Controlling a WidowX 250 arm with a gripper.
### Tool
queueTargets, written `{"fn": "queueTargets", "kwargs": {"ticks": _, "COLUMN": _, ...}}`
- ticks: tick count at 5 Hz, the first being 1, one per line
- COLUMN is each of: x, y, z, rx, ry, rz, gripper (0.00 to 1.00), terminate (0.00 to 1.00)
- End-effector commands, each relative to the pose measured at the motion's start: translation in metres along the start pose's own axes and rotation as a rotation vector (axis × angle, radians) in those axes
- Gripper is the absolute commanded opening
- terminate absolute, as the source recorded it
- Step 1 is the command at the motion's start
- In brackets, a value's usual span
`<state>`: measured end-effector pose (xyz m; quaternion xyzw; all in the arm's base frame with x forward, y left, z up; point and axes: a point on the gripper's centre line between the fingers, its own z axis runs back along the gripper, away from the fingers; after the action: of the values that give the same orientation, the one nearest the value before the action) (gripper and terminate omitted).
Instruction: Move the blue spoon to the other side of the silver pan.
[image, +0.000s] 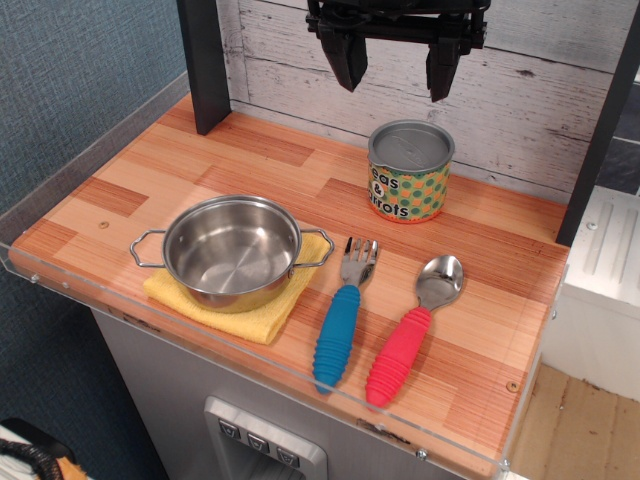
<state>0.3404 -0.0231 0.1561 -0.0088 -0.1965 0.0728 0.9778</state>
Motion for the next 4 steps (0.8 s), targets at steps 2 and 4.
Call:
{"fn": "queueTargets", "kwargs": {"ticks": 2, "x": -0.018, "y": 0.004, "z": 0.007, "rx": -0.009, "ry": 0.019, "rz": 0.034, "gripper": 1.00, "terminate": 0.00}}
{"fn": "queueTargets", "kwargs": {"ticks": 4, "x": -0.067, "y": 0.017, "z": 0.007, "rx": -0.010, "ry": 0.104, "rz": 0.225, "gripper": 1.00, "terminate": 0.00}}
